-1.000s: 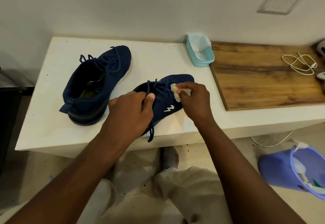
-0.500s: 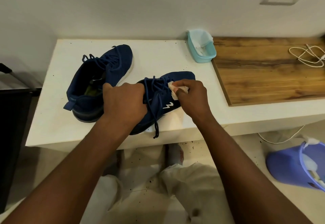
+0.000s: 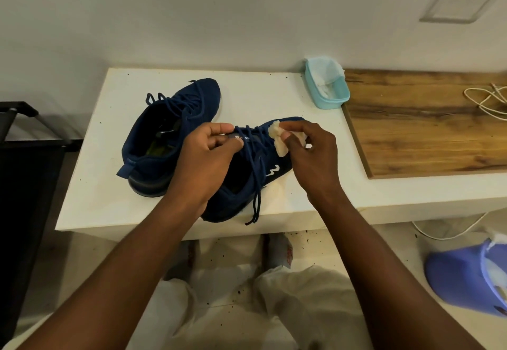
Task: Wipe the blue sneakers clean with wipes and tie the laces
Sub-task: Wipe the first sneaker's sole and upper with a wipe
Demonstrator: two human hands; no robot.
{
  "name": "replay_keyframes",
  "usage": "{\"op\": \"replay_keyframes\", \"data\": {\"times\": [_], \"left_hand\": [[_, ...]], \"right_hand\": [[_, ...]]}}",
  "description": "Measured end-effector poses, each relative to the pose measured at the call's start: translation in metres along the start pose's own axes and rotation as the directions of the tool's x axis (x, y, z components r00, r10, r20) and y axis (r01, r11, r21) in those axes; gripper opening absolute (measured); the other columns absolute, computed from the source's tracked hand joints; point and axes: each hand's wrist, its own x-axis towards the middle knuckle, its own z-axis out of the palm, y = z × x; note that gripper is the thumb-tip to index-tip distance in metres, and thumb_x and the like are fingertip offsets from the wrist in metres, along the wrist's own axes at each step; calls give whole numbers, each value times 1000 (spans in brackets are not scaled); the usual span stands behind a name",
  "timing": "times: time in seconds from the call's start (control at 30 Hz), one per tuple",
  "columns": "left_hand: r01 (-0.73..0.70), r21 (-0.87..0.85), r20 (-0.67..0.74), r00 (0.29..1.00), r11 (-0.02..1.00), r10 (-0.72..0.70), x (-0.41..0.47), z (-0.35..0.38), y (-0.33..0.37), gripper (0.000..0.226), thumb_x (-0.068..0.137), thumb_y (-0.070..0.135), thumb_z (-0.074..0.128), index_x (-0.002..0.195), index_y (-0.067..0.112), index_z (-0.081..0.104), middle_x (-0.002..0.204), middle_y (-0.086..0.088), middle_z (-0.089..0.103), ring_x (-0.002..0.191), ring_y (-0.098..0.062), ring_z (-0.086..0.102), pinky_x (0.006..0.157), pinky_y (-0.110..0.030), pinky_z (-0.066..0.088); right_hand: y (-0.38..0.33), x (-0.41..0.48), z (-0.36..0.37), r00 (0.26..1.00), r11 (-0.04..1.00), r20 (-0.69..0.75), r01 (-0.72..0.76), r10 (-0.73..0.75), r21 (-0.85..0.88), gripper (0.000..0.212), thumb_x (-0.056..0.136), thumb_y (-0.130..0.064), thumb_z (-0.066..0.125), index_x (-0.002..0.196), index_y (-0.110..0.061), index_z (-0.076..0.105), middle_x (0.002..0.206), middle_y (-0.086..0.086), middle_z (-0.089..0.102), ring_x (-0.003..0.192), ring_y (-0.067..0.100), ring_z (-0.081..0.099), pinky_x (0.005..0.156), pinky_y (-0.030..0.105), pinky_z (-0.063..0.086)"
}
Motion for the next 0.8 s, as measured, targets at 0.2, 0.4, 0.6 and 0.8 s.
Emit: {"op": "replay_keyframes", "data": {"times": [0.2,0.4,0.6,0.8], "left_hand": [[14,-163,45,999,987,-7,-3,4,-2,22,92,1,69,107,18,73,101,-2,76,101,-17,73,92,-30,58],[83,-317,41,996,945,-74,-5,5,0,14,91,12,72,104,7,76,96,-7,79,95,-18,76,85,-26,59],[80,-333,-30,995,940,-96,-3,9,-7,19,81,10,83,99,7,76,93,-11,78,94,-24,76,89,-35,60],[30,-228,2,1000,973,-30,0,8,-13,19,86,10,79,101,15,69,101,-15,73,97,-20,74,94,-33,58]], "right_hand": [[-19,-13,19,978,987,153,153,-145,-39,18,95,-19,66,111,-20,73,109,-8,70,103,4,63,85,19,53],[-23,-16,26,951,956,241,238,-194,-169,22,96,-16,64,116,-20,74,109,-8,69,96,-4,60,85,6,45],[-22,-11,21,986,999,165,11,-17,35,15,92,-13,70,103,-19,77,95,-9,75,91,8,70,86,32,59],[-10,0,20,999,984,44,-21,29,-178,16,93,-14,66,100,-24,77,99,-12,73,94,5,66,86,28,56]]}}
